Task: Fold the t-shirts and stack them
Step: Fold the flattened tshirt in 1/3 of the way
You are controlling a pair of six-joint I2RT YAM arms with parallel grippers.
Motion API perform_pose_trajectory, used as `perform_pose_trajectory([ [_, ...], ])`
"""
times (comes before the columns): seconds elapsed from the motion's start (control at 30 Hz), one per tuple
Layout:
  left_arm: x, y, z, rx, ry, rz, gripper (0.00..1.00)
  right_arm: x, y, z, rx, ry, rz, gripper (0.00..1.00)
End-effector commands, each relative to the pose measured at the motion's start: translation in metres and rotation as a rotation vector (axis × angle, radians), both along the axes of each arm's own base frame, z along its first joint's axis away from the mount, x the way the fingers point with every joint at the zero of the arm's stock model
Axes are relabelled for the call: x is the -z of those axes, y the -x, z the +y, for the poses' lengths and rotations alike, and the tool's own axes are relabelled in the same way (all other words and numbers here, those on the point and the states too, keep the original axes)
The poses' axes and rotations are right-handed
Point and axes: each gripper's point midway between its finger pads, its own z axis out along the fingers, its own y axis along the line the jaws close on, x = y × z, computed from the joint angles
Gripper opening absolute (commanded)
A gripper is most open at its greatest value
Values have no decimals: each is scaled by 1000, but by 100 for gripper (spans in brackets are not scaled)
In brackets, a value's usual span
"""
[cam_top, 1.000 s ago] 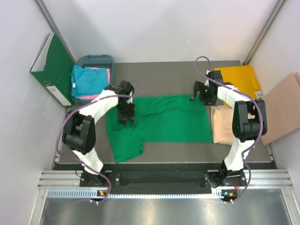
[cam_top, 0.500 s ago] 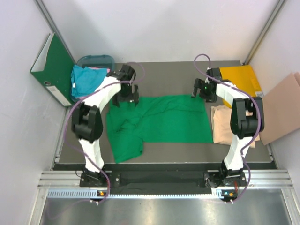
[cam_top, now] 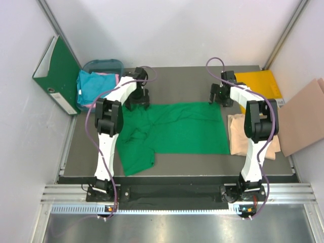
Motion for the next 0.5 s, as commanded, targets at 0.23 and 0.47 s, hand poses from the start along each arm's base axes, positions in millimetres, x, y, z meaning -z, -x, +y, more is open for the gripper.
perform_pose_trajectory([
  [0.23, 21, -5, -11, -62, 79, 73, 0, 12, -13, 29, -75, -62, 38, 17],
  [0.47, 6, -31, -23, -69, 132, -16, 0, -2, -29, 23, -58, -27, -26, 0],
])
